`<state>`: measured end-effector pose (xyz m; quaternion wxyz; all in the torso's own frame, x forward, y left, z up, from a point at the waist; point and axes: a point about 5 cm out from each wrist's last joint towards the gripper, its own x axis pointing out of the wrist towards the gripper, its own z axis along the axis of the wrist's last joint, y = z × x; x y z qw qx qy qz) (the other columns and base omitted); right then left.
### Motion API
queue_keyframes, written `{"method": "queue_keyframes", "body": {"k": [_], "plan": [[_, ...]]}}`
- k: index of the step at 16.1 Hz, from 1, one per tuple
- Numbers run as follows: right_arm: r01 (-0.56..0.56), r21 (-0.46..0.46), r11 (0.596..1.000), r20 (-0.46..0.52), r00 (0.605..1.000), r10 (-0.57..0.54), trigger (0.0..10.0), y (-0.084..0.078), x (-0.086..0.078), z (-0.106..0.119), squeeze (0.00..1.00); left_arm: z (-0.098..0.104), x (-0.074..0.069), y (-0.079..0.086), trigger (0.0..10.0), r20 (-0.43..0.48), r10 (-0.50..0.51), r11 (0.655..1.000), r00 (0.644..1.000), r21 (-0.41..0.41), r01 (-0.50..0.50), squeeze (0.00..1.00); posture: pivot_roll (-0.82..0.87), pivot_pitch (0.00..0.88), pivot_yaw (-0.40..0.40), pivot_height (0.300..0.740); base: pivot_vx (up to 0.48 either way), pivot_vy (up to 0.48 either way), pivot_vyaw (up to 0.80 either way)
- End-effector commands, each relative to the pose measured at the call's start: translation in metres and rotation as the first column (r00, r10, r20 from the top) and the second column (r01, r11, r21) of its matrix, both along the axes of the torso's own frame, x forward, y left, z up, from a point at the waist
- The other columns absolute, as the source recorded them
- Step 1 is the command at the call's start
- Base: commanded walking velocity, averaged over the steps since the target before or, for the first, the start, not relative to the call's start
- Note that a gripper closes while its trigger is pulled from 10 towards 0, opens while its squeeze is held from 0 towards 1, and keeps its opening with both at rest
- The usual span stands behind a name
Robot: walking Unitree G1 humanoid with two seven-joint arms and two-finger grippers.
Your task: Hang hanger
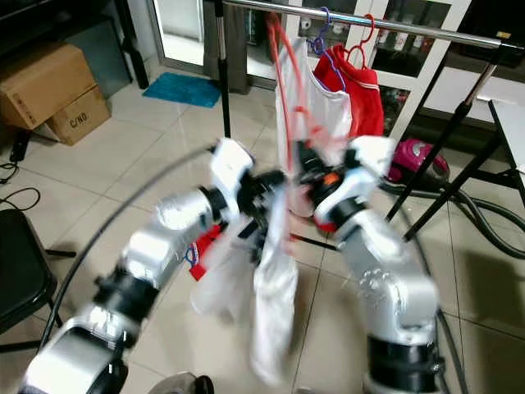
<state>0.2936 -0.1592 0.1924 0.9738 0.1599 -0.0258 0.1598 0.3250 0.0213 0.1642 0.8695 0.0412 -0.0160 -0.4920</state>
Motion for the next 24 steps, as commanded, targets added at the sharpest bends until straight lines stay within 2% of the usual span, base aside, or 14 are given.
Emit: {"method": "queue_keyframes", "body": {"k": [1, 2, 3, 4, 5, 6, 7, 9, 11, 15, 17, 18, 19, 24], "plan": [[0.066, -0.026, 0.998, -0.019, 0.998, -0.066, 0.0, -0.011, 0.001, -0.003, 0.0, 0.012, -0.004, -0.003, 0.0, 0.036, -0.029, 0.999, 0.999, -0.028, 0.03, 0.0, -0.15, 0.032, 0.034, 0.74, 0.0, 0.0, 0.0], [0.104, -0.102, 0.989, -0.046, 0.993, -0.109, 0.0, -0.021, 0.0, -0.009, 0.0, 0.013, -0.006, 0.003, 0.0, 0.032, -0.007, 0.999, 0.999, -0.04, 0.008, 0.0, -0.15, 0.03, 0.034, 0.74, 0.0, 0.0, 0.0], [0.121, -0.234, 0.965, -0.149, 0.976, -0.159, 10.0, -0.039, -0.006, -0.028, 0.0, 0.011, -0.008, 0.02, 0.0, 0.023, 0.064, 0.997, 0.998, -0.05, -0.063, 0.0, -0.14, 0.026, 0.033, 0.74, 0.0, 0.0, 0.0], [0.151, -0.346, 0.926, -0.197, 0.953, -0.229, 10.0, -0.058, -0.018, -0.044, 0.0, 0.005, -0.01, 0.042, 0.0, 0.011, 0.152, 0.988, 0.988, -0.038, -0.152, 0.0, -0.14, 0.02, 0.032, 0.74, 0.0, 0.0, 0.0], [0.155, -0.417, 0.896, -0.246, 0.929, -0.276, 10.0, -0.07, -0.032, -0.06, 0.0, -0.009, -0.007, 0.068, 7.8, -0.017, 0.294, 0.956, 0.956, 0.014, -0.293, 0.0, -0.13, 0.014, 0.035, 0.74, 0.0, 0.0, -0.8], [0.151, -0.428, 0.891, -0.265, 0.921, -0.284, 10.0, -0.072, -0.038, -0.067, 0.0, -0.018, -0.005, 0.08, 10.0, -0.027, 0.363, 0.931, 0.932, 0.055, -0.361, 0.0, -0.13, 0.01, 0.038, 0.74, 0.0, 0.0, -0.8], [0.135, -0.38, 0.915, -0.315, 0.911, -0.265, 10.0, -0.07, -0.053, -0.083, 0.0, -0.041, -0.006, 0.108, 10.0, -0.036, 0.491, 0.864, 0.871, 0.149, -0.481, 0.0, -0.13, 0.003, 0.045, 0.74, 0.0, 0.0, -0.8], [0.128, -0.348, 0.929, -0.338, 0.907, -0.252, 10.0, -0.06, -0.06, -0.092, 0.0, -0.057, -0.013, 0.123, 10.0, -0.034, 0.543, 0.825, 0.839, 0.205, -0.526, 0.0, -0.13, 0.0, 0.062, 0.74, 0.0, 0.0, -0.8], [0.17, -0.328, 0.929, -0.33, 0.901, -0.281, 10.0, -0.052, -0.066, -0.1, 0.0, -0.06, -0.019, 0.128, 10.0, -0.081, 0.562, 0.825, 0.823, 0.125, -0.551, 0.0, -0.13, 0.0, 0.071, 0.74, 0.0, 0.0, -0.8], [0.212, -0.32, 0.923, -0.345, 0.881, -0.322, 10.0, -0.053, -0.076, -0.112, 0.0, -0.072, -0.025, 0.128, 10.0, -0.085, 0.587, 0.808, 0.805, 0.133, -0.575, 0.0, -0.13, 0.0, 0.08, 0.74, 0.0, 0.0, -0.4], [0.361, -0.395, 0.845, -0.249, 0.843, -0.477, 10.0, -0.062, -0.072, -0.113, 0.0, -0.073, -0.026, 0.128, 10.0, -0.075, 0.595, 0.802, 0.8, 0.128, -0.584, 0.0, -0.12, 0.0, 0.074, 0.74, 0.0, 0.0, -0.4], [0.367, -0.377, 0.851, -0.26, 0.84, -0.477, 10.0, -0.062, -0.071, -0.114, 0.0, -0.073, -0.025, 0.127, 10.0, -0.073, 0.593, 0.803, 0.802, 0.122, -0.583, 0.0, -0.12, 0.0, 0.072, 0.74, 0.0, 0.0, -0.8], [0.351, -0.267, 0.897, -0.302, 0.854, -0.424, 10.0, -0.055, -0.067, -0.112, 0.0, -0.072, -0.024, 0.127, 10.0, -0.063, 0.6, 0.798, 0.797, 0.119, -0.591, 0.0, -0.12, 0.0, 0.07, 0.74, 0.0, 0.0, -0.8], [0.304, -0.075, 0.95, -0.217, 0.925, -0.313, 10.0, -0.039, -0.056, -0.098, 0.0, -0.069, -0.022, 0.125, 10.0, -0.06, 0.603, 0.796, 0.795, 0.1, -0.597, 0.0, -0.11, 0.0, 0.059, 0.74, 0.0, 0.0, -0.8]]}}
